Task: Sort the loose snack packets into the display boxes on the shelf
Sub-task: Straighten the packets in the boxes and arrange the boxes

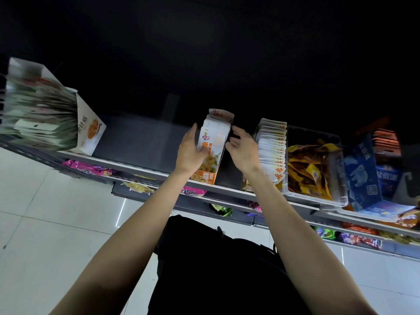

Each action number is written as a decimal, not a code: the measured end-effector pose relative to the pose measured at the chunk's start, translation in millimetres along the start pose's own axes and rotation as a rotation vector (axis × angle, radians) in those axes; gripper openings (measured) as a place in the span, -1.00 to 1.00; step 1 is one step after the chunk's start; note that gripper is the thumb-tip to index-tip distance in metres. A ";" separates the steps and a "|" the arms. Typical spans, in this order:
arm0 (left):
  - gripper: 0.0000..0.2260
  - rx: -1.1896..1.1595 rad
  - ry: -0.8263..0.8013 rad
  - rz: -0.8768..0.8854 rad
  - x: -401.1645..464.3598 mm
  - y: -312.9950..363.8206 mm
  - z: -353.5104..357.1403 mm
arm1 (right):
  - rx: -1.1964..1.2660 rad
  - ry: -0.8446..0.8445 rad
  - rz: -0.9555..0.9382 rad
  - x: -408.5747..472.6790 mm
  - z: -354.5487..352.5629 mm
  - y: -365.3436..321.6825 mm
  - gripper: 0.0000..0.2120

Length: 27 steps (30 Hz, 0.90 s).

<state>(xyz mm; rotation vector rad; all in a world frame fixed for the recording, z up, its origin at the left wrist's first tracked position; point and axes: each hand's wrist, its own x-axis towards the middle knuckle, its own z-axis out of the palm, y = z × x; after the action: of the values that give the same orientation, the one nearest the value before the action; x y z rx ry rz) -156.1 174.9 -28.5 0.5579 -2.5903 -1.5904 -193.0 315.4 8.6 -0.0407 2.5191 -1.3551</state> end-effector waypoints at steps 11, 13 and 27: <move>-0.38 -0.116 -0.059 0.065 0.4 14.9 3.0 | -0.607 -0.076 -0.101 6.6 12.0 -2.5 -0.49; -0.30 0.028 -0.038 0.123 0.0 15.1 0.8 | -0.701 -0.054 -0.100 9.2 3.2 -6.7 -0.49; -0.50 0.643 -0.029 0.372 14.8 23.7 -16.4 | -0.497 0.104 -0.264 57.7 -23.1 -21.4 -0.79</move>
<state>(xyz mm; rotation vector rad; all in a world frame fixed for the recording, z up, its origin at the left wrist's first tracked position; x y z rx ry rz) -172.7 165.7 -2.3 0.0508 -2.9729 -0.6520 -256.7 313.2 24.9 -0.4246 2.9593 -0.7893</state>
